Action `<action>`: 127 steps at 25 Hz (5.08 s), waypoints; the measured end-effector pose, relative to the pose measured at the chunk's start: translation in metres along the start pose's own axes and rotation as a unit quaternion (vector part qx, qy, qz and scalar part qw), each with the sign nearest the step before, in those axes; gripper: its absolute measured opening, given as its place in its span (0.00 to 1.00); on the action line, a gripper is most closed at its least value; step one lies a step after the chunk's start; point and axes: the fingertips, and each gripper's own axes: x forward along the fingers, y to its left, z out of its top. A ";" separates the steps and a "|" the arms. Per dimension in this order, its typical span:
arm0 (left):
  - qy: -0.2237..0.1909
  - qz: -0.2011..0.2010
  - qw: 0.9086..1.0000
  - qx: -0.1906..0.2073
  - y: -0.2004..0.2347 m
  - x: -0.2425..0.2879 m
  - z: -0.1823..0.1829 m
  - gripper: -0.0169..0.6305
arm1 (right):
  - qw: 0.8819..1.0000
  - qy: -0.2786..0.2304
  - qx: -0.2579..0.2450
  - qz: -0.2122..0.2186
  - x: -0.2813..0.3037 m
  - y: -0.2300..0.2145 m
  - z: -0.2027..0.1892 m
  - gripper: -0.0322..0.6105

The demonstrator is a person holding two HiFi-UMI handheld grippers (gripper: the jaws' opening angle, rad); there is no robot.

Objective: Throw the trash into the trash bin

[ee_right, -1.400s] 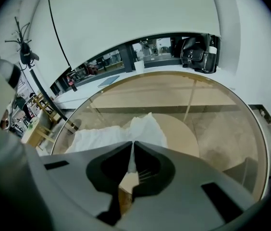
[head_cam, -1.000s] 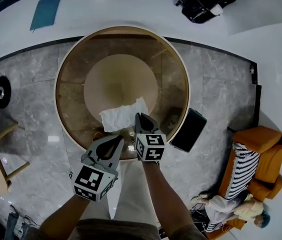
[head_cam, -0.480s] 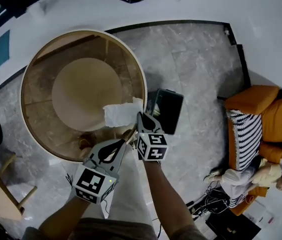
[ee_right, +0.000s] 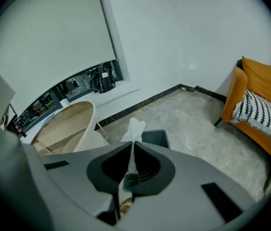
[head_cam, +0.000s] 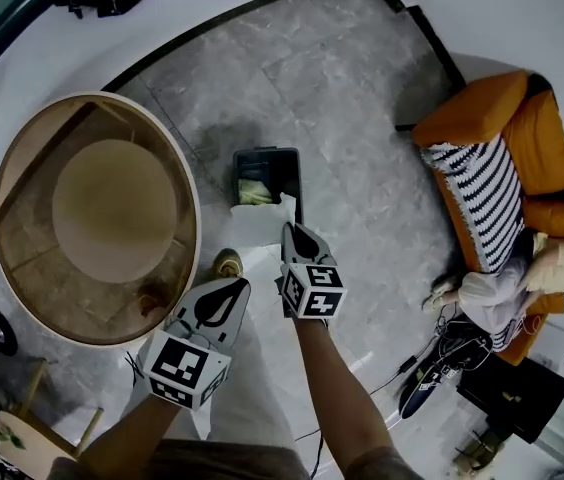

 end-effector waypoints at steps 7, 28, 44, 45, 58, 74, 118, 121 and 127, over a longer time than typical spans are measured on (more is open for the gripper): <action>0.023 -0.006 1.000 0.005 -0.016 0.034 -0.007 0.05 | 1.000 0.006 0.017 -0.012 -0.002 -0.044 -0.016 0.08; 0.057 0.043 0.996 -0.045 0.021 0.060 -0.044 0.05 | 0.999 0.046 0.003 0.027 0.068 -0.056 -0.059 0.09; 0.051 0.035 0.997 -0.055 0.023 0.052 -0.037 0.05 | 0.998 0.056 -0.003 0.027 0.068 -0.042 -0.064 0.32; 0.049 0.035 0.997 -0.055 0.023 0.050 -0.035 0.05 | 0.998 0.056 -0.003 0.026 0.066 -0.041 -0.063 0.32; 0.020 0.048 0.997 -0.065 0.027 -0.010 0.000 0.05 | 0.998 0.028 -0.025 0.054 0.016 0.032 -0.017 0.08; -0.031 0.096 0.995 -0.004 0.000 -0.182 0.103 0.05 | 0.978 -0.067 -0.107 0.166 -0.146 0.213 0.137 0.08; -0.192 0.167 0.959 0.123 -0.032 -0.359 0.209 0.05 | 0.894 -0.265 -0.163 0.323 -0.348 0.378 0.263 0.08; -0.192 0.167 0.960 0.119 -0.031 -0.360 0.208 0.05 | 0.895 -0.262 -0.161 0.322 -0.346 0.379 0.262 0.08; -0.195 0.171 0.958 0.118 -0.026 -0.363 0.211 0.05 | 0.898 -0.255 -0.167 0.316 -0.342 0.382 0.257 0.08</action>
